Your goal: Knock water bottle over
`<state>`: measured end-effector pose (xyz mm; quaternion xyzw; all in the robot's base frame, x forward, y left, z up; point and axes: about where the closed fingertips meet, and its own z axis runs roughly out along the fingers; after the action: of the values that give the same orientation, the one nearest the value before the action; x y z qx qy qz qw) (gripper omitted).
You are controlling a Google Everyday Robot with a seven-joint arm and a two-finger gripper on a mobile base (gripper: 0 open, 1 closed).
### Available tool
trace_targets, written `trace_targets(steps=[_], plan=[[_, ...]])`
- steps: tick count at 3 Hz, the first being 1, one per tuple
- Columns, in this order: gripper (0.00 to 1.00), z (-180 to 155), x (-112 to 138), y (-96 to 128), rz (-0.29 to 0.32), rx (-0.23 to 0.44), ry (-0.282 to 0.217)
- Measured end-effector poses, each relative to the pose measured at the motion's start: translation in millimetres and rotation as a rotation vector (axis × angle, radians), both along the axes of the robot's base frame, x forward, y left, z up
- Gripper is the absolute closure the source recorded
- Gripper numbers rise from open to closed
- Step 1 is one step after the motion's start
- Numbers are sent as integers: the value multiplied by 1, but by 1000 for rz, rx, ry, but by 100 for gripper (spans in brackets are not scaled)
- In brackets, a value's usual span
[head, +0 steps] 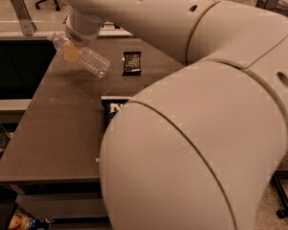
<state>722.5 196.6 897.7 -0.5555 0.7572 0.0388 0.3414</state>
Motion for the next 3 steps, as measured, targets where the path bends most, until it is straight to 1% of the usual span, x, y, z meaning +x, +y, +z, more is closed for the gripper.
trace_targets(steps=[1,3], plan=[[100,-13,-3,9,41,-33,37],[100,-25,-4,40,184,-10,68]])
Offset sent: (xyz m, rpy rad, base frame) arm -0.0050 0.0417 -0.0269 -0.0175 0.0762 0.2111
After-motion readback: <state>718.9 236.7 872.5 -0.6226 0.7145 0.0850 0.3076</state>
